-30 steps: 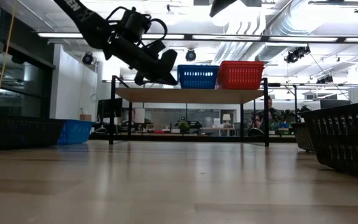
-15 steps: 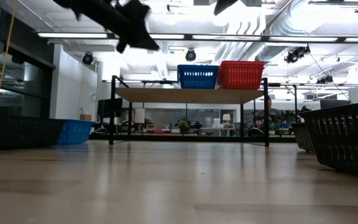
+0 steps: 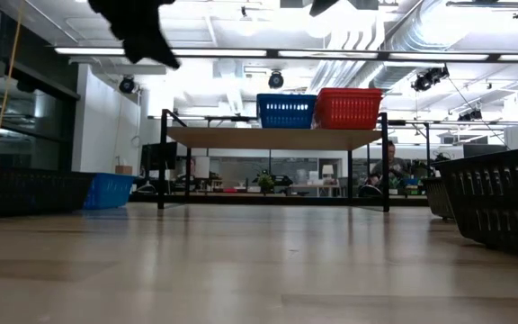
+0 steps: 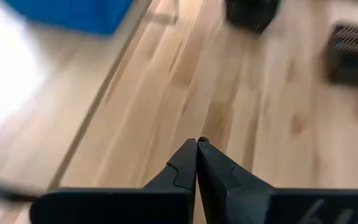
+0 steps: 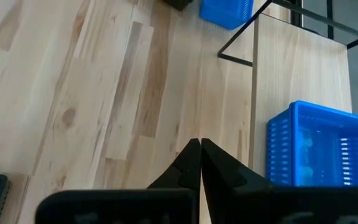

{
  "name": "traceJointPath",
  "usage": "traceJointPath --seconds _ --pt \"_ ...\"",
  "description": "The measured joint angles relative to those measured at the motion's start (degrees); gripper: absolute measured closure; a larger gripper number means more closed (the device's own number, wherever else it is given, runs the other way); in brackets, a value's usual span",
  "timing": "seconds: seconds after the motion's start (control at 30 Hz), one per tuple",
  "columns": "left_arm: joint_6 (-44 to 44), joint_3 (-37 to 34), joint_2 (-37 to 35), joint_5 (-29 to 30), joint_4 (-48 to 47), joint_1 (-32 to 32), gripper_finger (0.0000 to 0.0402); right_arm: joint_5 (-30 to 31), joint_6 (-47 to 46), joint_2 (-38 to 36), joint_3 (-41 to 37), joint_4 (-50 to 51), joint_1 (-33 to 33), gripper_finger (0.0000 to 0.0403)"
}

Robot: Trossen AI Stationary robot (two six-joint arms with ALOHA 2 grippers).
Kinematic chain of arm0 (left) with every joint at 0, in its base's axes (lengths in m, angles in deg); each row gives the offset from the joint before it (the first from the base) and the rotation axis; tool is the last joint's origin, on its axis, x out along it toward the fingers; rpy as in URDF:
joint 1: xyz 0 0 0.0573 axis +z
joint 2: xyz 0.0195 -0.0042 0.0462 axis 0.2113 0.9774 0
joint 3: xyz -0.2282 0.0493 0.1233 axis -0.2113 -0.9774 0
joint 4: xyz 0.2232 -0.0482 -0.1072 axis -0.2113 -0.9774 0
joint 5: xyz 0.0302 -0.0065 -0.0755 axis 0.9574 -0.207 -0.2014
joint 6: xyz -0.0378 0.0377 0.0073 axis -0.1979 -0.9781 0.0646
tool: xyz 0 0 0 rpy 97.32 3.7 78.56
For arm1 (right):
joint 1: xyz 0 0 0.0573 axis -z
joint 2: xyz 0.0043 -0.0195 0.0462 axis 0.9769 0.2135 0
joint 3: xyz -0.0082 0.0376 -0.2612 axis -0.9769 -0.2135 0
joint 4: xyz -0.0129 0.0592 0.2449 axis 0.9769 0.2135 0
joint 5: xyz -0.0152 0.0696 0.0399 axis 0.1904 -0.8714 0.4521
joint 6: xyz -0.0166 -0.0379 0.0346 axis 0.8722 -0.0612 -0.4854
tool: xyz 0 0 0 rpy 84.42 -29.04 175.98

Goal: Stack baskets on shelf by color
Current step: Stack the blue basket on the other blue baskets on the shelf

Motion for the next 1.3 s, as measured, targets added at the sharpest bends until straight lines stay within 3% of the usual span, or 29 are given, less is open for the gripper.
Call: traceJointPath --seconds 0.23,0.47,0.8,1.3 --pt "9.9 -0.2 3.3 8.6 -12.6 -3.8 0.0388 0.0 -0.6 0.0 0.0 0.1 0.0 0.0403" --pt "16.8 -8.1 3.6 6.1 -11.8 -1.0 0.0326 0.0 -0.5 0.0 0.0 0.1 0.0 0.0403" --pt "25.2 -15.5 3.6 10.7 -5.1 7.7 0.0223 0.2 -0.5 0.0 0.0 -0.4 0.0 0.0403" --pt "25.7 -20.0 3.6 8.5 -3.1 16.8 0.0224 0.1 -0.7 0.0 0.0 -0.5 0.0 0.0403"
